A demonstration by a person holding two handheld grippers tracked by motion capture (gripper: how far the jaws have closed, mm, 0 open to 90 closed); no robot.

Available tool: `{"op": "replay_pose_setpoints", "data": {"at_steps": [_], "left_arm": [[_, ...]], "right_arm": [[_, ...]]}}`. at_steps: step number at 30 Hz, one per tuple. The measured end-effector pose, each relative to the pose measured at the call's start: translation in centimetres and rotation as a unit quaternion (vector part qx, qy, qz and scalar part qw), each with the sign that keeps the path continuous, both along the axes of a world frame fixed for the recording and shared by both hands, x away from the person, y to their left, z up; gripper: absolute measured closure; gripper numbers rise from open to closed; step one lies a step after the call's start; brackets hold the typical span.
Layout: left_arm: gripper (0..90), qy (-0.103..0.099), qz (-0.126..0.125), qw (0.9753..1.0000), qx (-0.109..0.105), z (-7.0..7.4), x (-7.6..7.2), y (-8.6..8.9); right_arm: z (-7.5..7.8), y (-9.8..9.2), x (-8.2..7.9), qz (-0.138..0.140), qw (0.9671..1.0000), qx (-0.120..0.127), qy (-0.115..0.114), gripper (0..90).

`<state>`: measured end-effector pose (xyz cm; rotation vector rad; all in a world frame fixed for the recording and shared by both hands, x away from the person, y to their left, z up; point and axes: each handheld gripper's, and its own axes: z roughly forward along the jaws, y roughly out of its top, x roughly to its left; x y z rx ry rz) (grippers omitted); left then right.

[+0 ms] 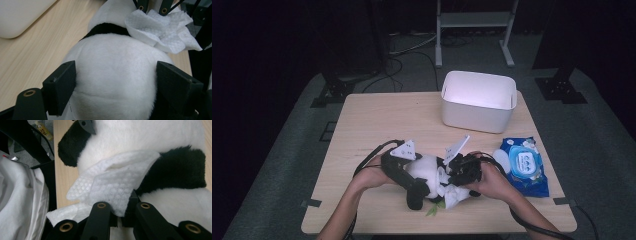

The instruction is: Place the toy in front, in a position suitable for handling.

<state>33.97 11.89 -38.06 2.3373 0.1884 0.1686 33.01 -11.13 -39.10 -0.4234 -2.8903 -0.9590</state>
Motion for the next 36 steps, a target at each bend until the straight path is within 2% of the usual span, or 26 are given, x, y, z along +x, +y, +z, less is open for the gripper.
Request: {"op": "replay_pose_setpoints", "data": {"at_steps": [9,13,17,21,24,26,30,36], "left_arm": [[17.3,-0.019,0.009,0.9998,0.001,-0.4,0.2,0.3],[17.3,-0.02,0.015,0.9996,-0.01,-0.7,0.0,0.5],[17.3,-0.023,0.01,0.9996,-0.012,-0.6,-0.4,0.6],[17.3,-0.021,0.004,0.9997,-0.016,-0.1,-1.0,0.7],[17.4,-0.02,-0.001,0.9997,-0.012,0.0,-1.3,0.6],[17.4,-0.021,-0.005,0.9997,-0.009,0.0,-1.5,0.5],[17.4,-0.024,-0.013,0.9996,-0.006,0.0,-1.7,0.7],[17.5,-0.023,-0.017,0.9996,-0.005,0.0,-1.8,0.8]], "right_arm": [[-0.4,0.5,0.7,-0.007,0.9999,-0.001,-0.007,85.8],[-0.5,0.6,0.9,-0.009,0.9999,0.0,-0.007,85.8],[-0.5,0.5,0.7,-0.005,1.0,0.001,-0.005,85.6],[0.6,-0.3,0.3,-0.004,0.9998,0.019,0.006,85.0],[1.5,-1.1,0.2,-0.012,0.9997,0.022,-0.007,84.6],[2.0,-1.5,0.4,-0.019,0.9993,0.029,-0.013,84.3],[3.0,-2.0,1.1,-0.036,0.9984,0.028,-0.033,83.7],[3.3,-3.0,1.7,-0.047,0.9978,0.028,-0.037,83.2]]}}
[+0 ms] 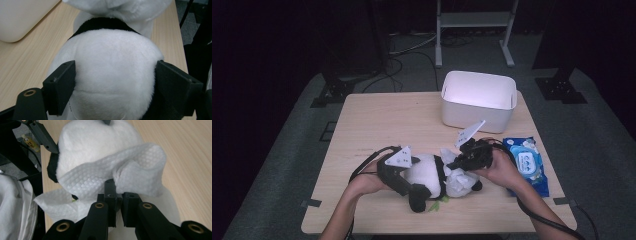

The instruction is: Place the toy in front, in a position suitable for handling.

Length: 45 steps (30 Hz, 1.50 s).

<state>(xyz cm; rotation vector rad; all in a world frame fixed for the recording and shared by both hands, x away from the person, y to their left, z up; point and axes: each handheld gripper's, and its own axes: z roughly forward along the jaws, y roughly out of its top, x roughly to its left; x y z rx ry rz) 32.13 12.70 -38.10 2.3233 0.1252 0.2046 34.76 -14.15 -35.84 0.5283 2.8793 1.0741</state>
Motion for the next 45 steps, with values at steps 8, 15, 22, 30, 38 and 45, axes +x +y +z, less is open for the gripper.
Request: {"op": "replay_pose_setpoints", "data": {"at_steps": [8,15,22,30,38,45], "left_arm": [[17.6,0.002,-0.004,1.0,0.0,-0.1,-0.1,0.1],[17.6,0.018,-0.014,0.9996,-0.017,0.7,-0.3,0.2],[15.5,0.026,-0.001,0.9995,-0.015,0.6,-0.1,1.0],[15.5,0.033,0.005,0.9994,-0.007,-0.1,0.2,1.1],[15.5,0.037,0.001,0.9992,-0.019,-0.4,0.4,1.2],[15.4,0.037,0.0,0.9991,-0.022,-0.5,0.3,1.2]], "right_arm": [[0.0,-2.5,0.4,-0.027,0.9996,-0.005,0.0,83.1],[-1.0,-3.5,-0.2,-0.027,0.9994,-0.013,0.015,83.6],[-1.1,-3.7,-1.5,-0.013,0.9994,-0.019,0.024,83.6],[-0.3,-3.7,-2.4,-0.006,0.999,-0.042,0.013,83.5],[-0.5,-5.1,-2.2,-0.022,0.9992,-0.03,0.015,83.6],[0.1,-2.7,-2.0,0.007,0.9998,-0.014,0.011,83.8]]}}
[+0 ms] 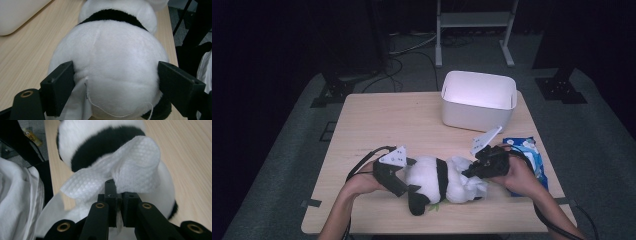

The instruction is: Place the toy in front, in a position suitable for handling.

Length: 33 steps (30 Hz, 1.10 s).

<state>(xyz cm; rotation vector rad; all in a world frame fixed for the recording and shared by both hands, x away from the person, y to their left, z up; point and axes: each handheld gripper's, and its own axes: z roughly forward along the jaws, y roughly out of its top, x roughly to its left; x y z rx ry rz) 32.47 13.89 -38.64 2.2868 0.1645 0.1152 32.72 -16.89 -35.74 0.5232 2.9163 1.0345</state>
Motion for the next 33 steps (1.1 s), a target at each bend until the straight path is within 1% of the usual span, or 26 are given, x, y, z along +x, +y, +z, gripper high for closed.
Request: {"op": "replay_pose_setpoints", "data": {"at_steps": [1,4,7,11,14,17,20,22,23,25,27,28,30,33], "left_arm": [[15.4,0.0,0.0,1.0,-0.003,0.0,0.0,0.0],[15.4,0.001,-0.001,1.0,-0.01,-0.2,0.0,0.1],[15.5,0.002,-0.002,0.9999,-0.016,-0.3,0.1,0.0],[15.4,-0.002,-0.001,0.9999,-0.016,-0.4,0.1,-0.2],[15.4,-0.001,-0.002,0.9998,-0.017,-0.4,0.1,-0.2],[15.4,-0.002,-0.002,0.9998,-0.019,-0.5,0.2,-0.2],[15.4,-0.002,-0.002,0.9998,-0.02,-0.5,0.1,-0.2],[15.4,-0.001,-0.001,0.9998,-0.022,-0.5,0.1,-0.1],[15.4,0.0,-0.001,0.9997,-0.022,-0.5,0.1,-0.1],[15.4,0.0,-0.002,0.9997,-0.023,-0.3,0.1,0.0],[15.4,-0.002,-0.002,0.9998,-0.022,-0.2,0.1,0.2],[15.4,0.003,0.001,0.9997,-0.025,-0.1,0.1,0.3],[15.4,0.006,0.003,0.9997,-0.025,-0.1,0.2,0.6],[15.3,0.016,0.008,0.9994,-0.028,-0.4,0.3,0.8]], "right_arm": [[0.1,0.6,0.0,0.003,1.0,0.003,0.001,83.8],[0.5,2.4,-0.1,0.025,0.9997,0.006,-0.003,83.8],[0.7,4.3,-0.2,0.044,0.999,0.004,-0.003,83.8],[0.7,6.9,-0.2,0.071,0.9974,-0.003,-0.003,83.8],[0.8,8.2,-0.2,0.082,0.9966,-0.005,-0.003,83.8],[1.0,9.2,-0.1,0.092,0.9957,0.003,0.0,83.8],[1.1,10.1,-0.1,0.1,0.995,0.001,-0.001,83.8],[1.1,10.3,-0.1,0.103,0.9947,-0.006,-0.004,83.8],[1.1,10.2,-0.1,0.101,0.9949,-0.006,-0.002,83.8],[1.1,9.8,0.1,0.097,0.9952,-0.006,-0.001,83.8],[1.1,9.2,0.2,0.089,0.9961,-0.005,0.003,83.8],[1.1,8.9,0.2,0.086,0.9963,-0.006,0.003,83.8],[1.0,8.3,0.2,0.081,0.9967,-0.009,0.005,83.8],[0.8,7.7,0.2,0.075,0.997,-0.017,0.01,83.7]]}}
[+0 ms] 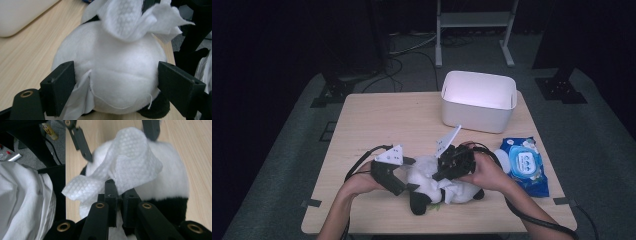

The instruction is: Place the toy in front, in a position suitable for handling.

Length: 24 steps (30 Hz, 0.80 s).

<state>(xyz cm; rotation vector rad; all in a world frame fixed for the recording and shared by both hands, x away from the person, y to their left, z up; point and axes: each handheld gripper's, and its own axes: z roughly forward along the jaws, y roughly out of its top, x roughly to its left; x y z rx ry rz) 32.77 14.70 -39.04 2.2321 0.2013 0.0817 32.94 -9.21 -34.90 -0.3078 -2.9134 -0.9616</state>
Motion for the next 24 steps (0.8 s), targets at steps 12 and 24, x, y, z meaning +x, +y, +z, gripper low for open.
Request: {"op": "replay_pose_setpoints", "data": {"at_steps": [12,24], "left_arm": [[15.4,0.011,-0.006,0.9999,-0.004,-0.4,0.2,0.3],[15.4,0.02,-0.004,0.9998,-0.005,-0.7,0.3,0.5]], "right_arm": [[0.6,2.9,-0.5,0.032,0.9994,-0.002,-0.011,83.7],[1.1,2.7,1.1,0.008,0.9998,0.005,-0.017,83.7]]}}
